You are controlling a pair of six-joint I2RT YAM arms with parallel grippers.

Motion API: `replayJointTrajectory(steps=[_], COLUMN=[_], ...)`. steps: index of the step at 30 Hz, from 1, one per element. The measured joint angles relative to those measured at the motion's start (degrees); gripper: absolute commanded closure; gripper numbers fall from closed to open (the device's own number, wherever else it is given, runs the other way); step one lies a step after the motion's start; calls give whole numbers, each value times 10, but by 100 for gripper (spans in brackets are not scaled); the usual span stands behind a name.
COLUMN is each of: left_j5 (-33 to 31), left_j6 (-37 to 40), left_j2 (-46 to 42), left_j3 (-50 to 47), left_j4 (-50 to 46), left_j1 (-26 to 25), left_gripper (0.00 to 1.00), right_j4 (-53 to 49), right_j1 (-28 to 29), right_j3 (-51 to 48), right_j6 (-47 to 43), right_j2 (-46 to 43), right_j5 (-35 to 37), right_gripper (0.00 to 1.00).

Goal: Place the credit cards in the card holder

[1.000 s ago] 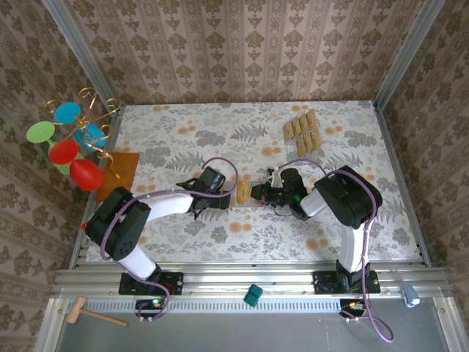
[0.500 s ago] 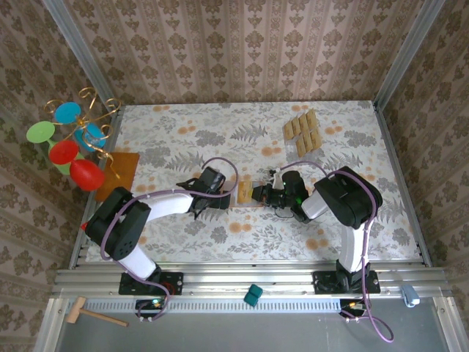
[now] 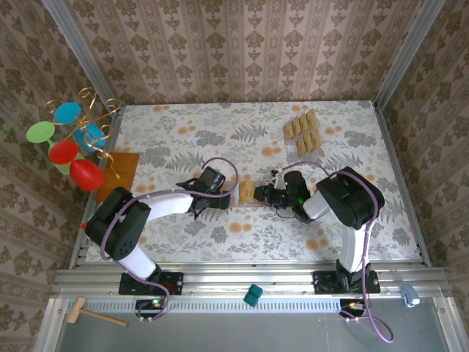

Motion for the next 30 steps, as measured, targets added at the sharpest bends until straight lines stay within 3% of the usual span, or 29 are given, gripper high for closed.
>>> replayJointTrajectory(steps=[18, 30], left_j5=[0, 0], left_j6=[0, 0], left_j2=[-2, -2], left_j3=[-4, -4], left_j4=[5, 5], left_j1=[0, 0], left_gripper=[0, 0], right_j4=[-182, -238], right_j1=[-5, -3], right_j3=[4, 28], right_j6=[-65, -68], right_j2=[-91, -147], right_j5=[52, 49], right_gripper=[100, 100])
